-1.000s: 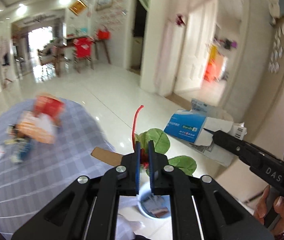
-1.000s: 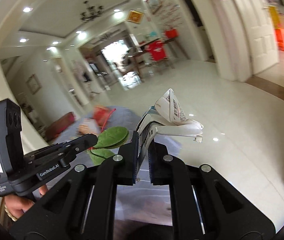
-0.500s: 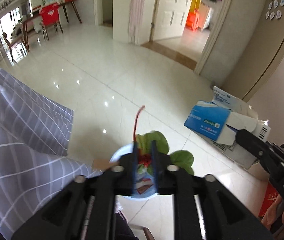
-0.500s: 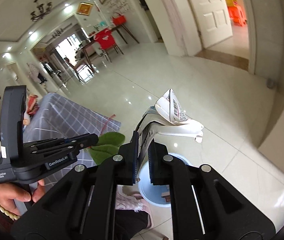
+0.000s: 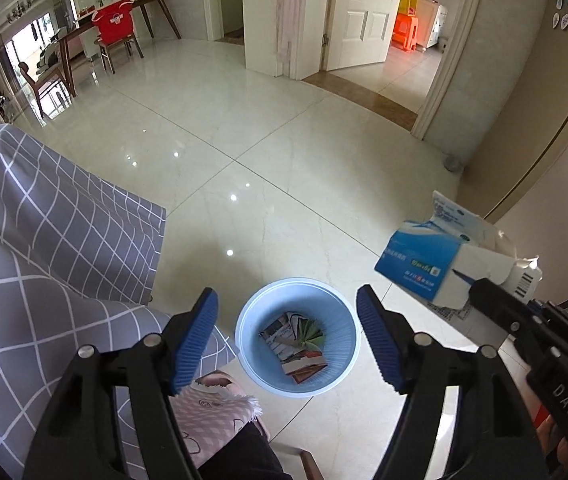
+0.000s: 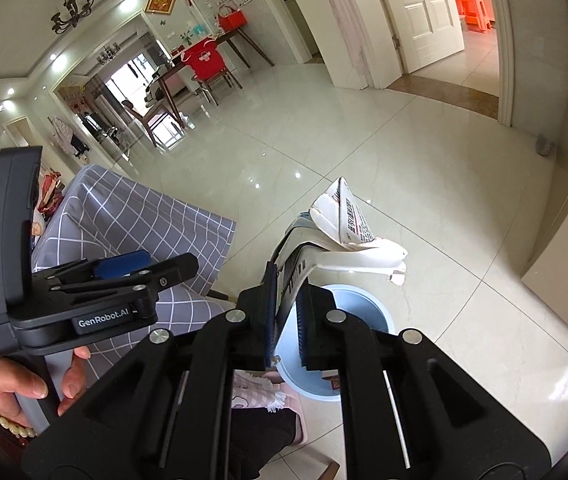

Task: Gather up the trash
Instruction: 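Carry both items over the blue bin and open both tools, then move both tools back to the remaining trash on the table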

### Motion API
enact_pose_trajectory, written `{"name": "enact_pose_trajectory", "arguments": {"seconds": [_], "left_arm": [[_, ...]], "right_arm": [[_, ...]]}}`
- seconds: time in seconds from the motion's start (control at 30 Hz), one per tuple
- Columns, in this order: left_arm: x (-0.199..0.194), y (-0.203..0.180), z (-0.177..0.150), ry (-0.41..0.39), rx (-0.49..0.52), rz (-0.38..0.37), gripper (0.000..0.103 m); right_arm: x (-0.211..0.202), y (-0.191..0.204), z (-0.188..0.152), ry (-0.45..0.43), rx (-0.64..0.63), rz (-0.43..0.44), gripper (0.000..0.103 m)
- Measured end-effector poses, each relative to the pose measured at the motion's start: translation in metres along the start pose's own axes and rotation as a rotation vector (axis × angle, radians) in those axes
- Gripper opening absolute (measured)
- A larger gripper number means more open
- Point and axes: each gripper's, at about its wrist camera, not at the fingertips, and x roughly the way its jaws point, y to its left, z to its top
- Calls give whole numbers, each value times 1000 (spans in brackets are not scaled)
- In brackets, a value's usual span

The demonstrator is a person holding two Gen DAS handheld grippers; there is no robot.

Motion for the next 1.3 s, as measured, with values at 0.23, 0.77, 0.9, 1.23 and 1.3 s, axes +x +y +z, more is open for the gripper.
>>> {"name": "enact_pose_trajectory", "arguments": {"seconds": [0.23,0.77,0.9,1.23,1.3], "left_arm": [[-10,4,1,-34,0,23,73],[-33,33,-2,-97,-16,108,77],[-42,38,-3,-115,-24,108,77],[-114,83,-8,-246,-88,119,78],[-133,102,-13,-282,-110,147,79]], "right_arm": [[7,11,0,21,-16,12,9],[45,27,-4,77,-19,-30,67],[40,34,-4,77,-32,-22,67],[2,106,17,-21,-148,63,67],[-2,123,19,-39,-174,80,67]]}}
